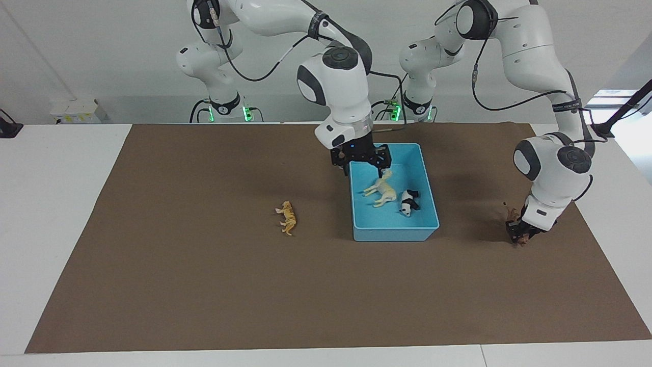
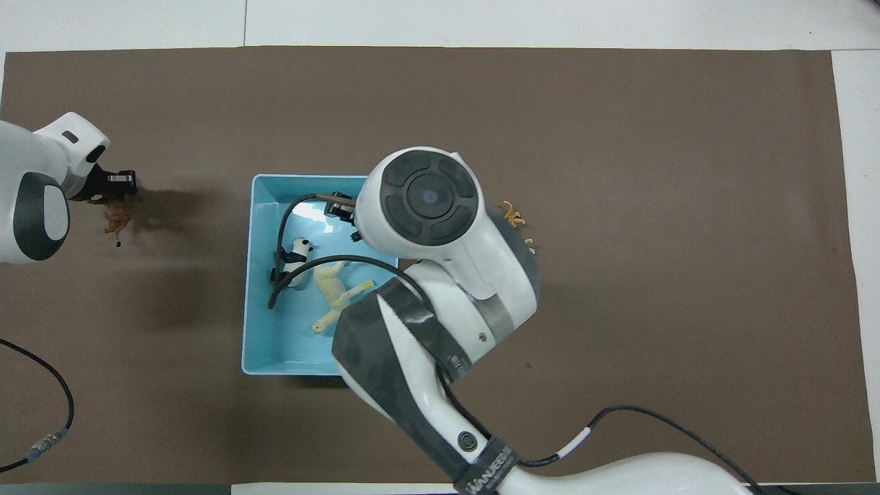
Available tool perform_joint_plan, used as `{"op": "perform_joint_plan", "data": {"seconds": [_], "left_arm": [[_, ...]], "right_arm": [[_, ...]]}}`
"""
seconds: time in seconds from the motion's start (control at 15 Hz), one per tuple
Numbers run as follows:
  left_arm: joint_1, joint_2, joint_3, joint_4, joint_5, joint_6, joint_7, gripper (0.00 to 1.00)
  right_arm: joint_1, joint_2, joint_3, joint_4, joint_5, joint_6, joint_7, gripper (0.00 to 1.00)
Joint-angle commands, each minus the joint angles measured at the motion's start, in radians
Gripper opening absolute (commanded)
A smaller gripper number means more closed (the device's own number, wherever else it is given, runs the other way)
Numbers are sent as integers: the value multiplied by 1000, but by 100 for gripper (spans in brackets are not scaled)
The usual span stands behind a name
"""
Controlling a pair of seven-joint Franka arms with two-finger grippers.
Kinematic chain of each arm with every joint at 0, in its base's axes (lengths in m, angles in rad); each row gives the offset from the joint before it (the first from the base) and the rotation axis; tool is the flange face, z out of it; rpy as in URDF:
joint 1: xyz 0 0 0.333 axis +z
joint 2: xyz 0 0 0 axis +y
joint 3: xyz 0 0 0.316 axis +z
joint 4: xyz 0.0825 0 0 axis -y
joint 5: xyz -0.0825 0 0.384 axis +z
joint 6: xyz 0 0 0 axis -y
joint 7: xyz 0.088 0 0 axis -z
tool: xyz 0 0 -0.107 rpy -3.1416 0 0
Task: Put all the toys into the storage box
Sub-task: 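Drop the horse with the left gripper while the right gripper reaches the lion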
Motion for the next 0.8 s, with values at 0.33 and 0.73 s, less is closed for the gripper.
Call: {"op": "perform_joint_plan", "data": {"seconds": [0.33, 0.73], "left_arm": [[-223, -214, 0, 109, -184, -520, -404, 0], [-485, -355, 1, -286, -191, -180, -785, 0]], "right_arm": [[-166, -72, 7, -348, -58, 193, -529, 100], [-189, -62, 7, -512, -130, 354, -597, 100]]}}
